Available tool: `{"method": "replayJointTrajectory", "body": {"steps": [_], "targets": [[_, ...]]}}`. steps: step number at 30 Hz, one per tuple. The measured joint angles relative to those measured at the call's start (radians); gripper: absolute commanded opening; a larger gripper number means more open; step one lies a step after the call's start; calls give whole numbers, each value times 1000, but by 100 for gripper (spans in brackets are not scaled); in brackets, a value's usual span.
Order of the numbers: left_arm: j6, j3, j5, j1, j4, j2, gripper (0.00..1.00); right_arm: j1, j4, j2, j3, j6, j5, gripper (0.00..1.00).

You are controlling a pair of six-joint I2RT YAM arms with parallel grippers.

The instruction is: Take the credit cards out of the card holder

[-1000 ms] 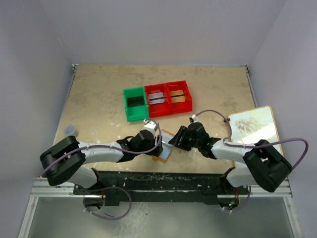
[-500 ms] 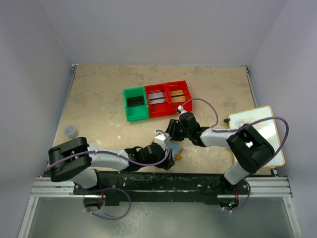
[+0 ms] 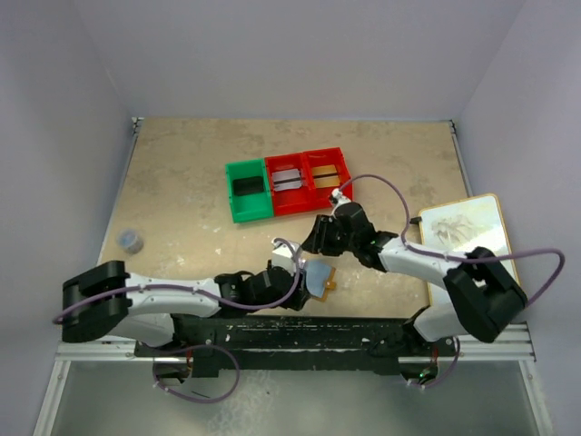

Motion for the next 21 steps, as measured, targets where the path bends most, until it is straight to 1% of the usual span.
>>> {"method": "replayJointTrajectory", "body": {"steps": [2,4,5,6,10,11,14,17,21], "targets": [[13,2,-54,0,-68,-66,60,1,9,-55,-10,17,18,46],[24,10,-108,9,-134,-122,56,1,43,-109,-42,49,17,45],[29,14,-122,26,-163,-140,53,2,72,-132,-68,69,14,44],[35,17,-126,60,-185,-150,50,2,92,-142,-88,86,12,43],[54,18,-135,224,-265,-138,47,27,180,-139,-188,174,-6,41],[58,18,-135,240,-274,-134,46,39,191,-132,-201,189,-10,40],[74,25,-129,250,-293,-111,43,87,250,-101,-232,249,-10,38],[86,64,-121,249,-309,-61,41,124,313,-87,-254,308,0,38],[98,121,-111,249,-309,-18,41,142,396,-74,-288,366,17,38]]}}
